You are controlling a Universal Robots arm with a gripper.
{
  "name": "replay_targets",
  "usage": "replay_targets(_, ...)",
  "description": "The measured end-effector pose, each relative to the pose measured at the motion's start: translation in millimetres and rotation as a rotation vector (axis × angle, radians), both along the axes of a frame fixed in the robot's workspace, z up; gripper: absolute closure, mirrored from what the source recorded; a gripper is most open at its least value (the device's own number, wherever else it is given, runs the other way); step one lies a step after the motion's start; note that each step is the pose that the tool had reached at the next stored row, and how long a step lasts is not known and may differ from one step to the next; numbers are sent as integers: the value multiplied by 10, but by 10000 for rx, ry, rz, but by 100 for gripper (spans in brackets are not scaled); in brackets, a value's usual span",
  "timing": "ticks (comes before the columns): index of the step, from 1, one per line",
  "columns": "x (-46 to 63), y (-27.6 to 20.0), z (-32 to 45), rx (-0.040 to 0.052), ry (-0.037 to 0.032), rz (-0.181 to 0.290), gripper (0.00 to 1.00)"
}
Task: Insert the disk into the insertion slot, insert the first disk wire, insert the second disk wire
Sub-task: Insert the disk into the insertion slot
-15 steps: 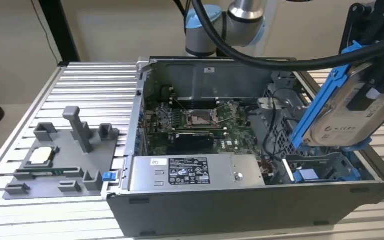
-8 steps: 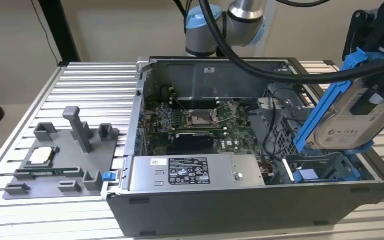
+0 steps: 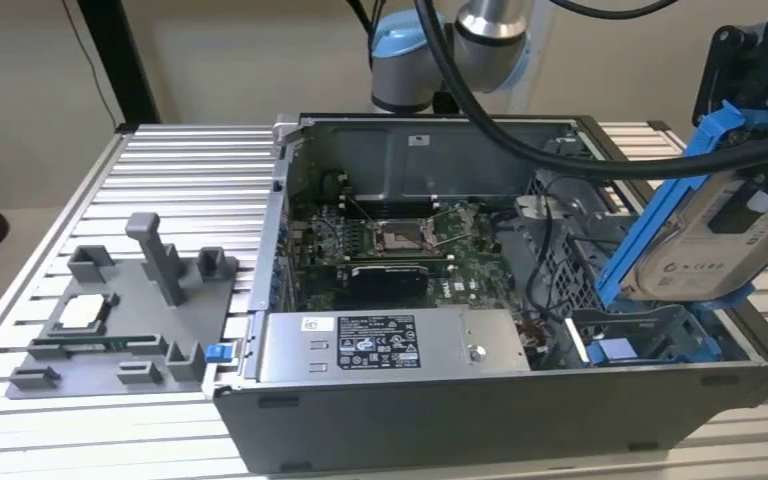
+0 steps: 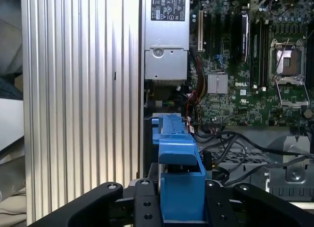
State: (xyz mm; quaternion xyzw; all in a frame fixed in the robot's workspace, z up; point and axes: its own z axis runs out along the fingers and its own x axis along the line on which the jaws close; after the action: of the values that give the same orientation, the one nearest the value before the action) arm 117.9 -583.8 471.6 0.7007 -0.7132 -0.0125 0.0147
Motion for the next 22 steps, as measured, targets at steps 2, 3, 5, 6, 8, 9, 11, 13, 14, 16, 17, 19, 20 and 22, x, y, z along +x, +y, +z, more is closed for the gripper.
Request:
replay_targets(2,1,0,-1,2,0,1,100)
replay_targets(3,2,0,-1,2,0,1,100)
replay_targets(5,2,0,-1,2,0,1,100)
replay_targets(6,2,0,-2,2,0,1,100)
replay_targets(8,2,0,-9,4,0,1,100)
replay_targets(9,3,0,-15,3,0,1,100)
replay_targets(11,8,0,-30,3,0,2,100)
replay_targets(13,12,0,-50,3,0,1,100)
replay_targets(14,14,0,-61,2,0,1,100)
replay_targets(16,18,0,-88,1,0,1,100)
replay_targets(17,19,0,-104,2,0,1,100)
replay_targets(19,21,0,-137,3,0,1,100)
replay_targets(20,21,0,-153,2,0,1,100)
replay_targets(22,21,0,-180,2,-1,14,100)
